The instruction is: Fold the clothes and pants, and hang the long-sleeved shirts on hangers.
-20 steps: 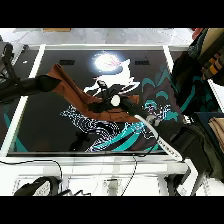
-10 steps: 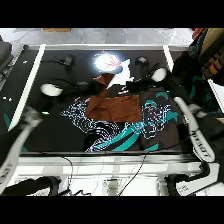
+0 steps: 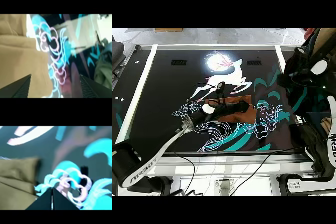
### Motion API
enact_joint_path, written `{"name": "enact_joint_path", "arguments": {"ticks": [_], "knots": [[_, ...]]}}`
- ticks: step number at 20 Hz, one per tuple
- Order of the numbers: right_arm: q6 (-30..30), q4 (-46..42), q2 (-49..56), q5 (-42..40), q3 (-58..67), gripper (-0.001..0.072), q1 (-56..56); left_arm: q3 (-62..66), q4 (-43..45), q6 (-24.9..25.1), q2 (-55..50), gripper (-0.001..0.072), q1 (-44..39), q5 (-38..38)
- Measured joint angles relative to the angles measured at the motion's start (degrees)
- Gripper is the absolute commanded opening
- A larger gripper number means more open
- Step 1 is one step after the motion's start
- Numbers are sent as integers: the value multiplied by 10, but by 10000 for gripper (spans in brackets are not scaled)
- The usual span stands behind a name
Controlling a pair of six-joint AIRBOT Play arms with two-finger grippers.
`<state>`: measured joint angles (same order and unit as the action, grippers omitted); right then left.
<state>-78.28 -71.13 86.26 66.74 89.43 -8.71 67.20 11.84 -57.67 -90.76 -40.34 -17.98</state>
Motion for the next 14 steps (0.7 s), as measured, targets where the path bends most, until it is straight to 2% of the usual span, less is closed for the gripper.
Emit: {"name": "enact_joint_path", "arguments": {"ticks": [3,4,5,6,9,14], "knots": [[70,29,8,23,-54,13,-43,0,9,0,24,709,28,1],[100,55,11,32,-80,107,-54,0,15,0,35,709,41,0],[134,96,14,36,-114,472,-63,0,21,0,45,709,54,-5],[158,131,16,32,-145,713,-67,0,25,0,53,709,66,-12],[198,217,21,-14,-236,701,-57,0,31,0,72,708,97,-30],[192,263,58,-84,-299,701,18,0,41,0,80,709,116,-59]]}}
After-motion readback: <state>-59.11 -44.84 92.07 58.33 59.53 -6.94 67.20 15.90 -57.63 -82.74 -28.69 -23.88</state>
